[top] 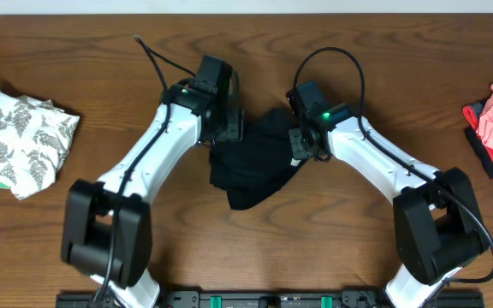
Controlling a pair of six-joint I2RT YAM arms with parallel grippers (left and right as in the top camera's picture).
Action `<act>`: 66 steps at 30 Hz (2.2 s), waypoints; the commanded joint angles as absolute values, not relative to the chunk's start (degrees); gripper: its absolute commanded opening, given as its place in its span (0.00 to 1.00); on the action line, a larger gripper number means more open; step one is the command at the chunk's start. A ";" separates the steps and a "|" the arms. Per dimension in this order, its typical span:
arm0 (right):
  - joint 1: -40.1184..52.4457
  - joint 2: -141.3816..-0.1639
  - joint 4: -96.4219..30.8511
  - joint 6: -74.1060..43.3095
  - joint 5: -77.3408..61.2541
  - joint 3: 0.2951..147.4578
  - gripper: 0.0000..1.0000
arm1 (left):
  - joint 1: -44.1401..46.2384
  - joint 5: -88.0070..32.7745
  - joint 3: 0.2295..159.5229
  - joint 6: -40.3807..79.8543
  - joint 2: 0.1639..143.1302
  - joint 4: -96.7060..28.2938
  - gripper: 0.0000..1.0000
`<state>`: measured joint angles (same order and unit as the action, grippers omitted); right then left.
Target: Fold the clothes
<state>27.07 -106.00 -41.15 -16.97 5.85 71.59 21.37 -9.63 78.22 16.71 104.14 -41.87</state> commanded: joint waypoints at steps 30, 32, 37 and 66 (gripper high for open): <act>26.04 -100.75 -39.59 -14.98 10.63 74.28 0.26 | 14.41 -4.01 77.58 15.68 124.31 -44.29 0.67; 24.82 -97.54 -39.55 -15.09 11.29 75.37 0.27 | 14.41 -4.01 77.58 15.68 124.31 -44.47 0.67; 21.41 -92.73 -40.23 -17.12 11.11 75.46 0.26 | 14.41 -4.01 77.56 15.68 124.31 -44.66 0.67; 23.22 -101.23 -53.95 -14.74 1.74 71.16 0.24 | 14.41 -3.33 78.52 14.15 120.79 -46.54 0.71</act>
<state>23.27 -102.26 -53.74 -14.41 1.91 70.91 16.51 -16.60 81.62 15.14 118.08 -43.46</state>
